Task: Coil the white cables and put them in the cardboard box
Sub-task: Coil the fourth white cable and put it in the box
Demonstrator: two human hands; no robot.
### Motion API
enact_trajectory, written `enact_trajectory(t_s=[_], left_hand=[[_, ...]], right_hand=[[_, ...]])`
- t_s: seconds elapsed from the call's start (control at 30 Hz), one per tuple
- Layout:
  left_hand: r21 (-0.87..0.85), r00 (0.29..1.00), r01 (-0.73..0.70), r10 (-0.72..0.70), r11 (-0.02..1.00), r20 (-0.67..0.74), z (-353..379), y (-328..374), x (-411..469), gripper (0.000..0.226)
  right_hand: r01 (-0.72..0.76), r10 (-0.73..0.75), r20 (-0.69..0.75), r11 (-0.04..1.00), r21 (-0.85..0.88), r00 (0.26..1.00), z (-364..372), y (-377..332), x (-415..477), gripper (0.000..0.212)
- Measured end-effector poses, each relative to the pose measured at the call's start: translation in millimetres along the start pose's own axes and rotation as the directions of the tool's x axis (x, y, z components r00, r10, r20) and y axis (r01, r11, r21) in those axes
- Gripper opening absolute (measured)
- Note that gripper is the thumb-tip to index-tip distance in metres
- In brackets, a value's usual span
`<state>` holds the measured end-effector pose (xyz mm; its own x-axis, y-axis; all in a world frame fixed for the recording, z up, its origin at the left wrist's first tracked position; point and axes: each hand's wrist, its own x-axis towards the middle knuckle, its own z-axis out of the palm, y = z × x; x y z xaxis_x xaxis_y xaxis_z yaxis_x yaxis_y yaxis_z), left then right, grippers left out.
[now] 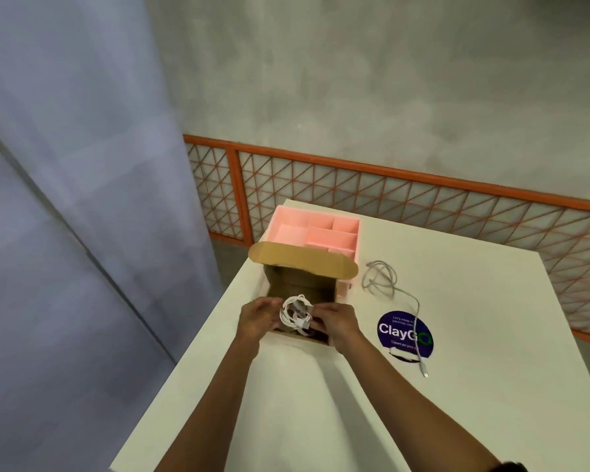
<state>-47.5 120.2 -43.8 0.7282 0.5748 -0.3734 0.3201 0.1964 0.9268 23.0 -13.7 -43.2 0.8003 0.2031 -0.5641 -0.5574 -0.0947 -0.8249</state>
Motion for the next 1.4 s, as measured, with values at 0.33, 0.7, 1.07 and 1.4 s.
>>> enact_trajectory(t_s=[0.33,0.7,1.07,1.4], left_hand=[[0.426,0.949,-0.024,0.154,0.905,-0.276,-34,-36,67,0.024],[0.325,0.959,-0.061,0.146,0.944,-0.244,-32,-54,75,0.022],[0.486,0.942,-0.074,0.221,0.871,-0.253,-31,-47,64,0.026],[0.513,0.835,-0.414,0.538,0.752,-0.114,39,-43,-2,0.026]], right_hand=[[-0.005,0.021,-0.270,0.998,0.059,0.963,56,-14,45,0.020],[-0.083,-0.013,-0.397,0.971,-0.223,0.918,82,-2,69,0.039],[0.122,-0.229,-0.138,0.837,-0.534,0.964,68,5,43,0.027],[0.389,-0.322,0.218,0.775,-0.499,0.921,-62,5,11,0.021]])
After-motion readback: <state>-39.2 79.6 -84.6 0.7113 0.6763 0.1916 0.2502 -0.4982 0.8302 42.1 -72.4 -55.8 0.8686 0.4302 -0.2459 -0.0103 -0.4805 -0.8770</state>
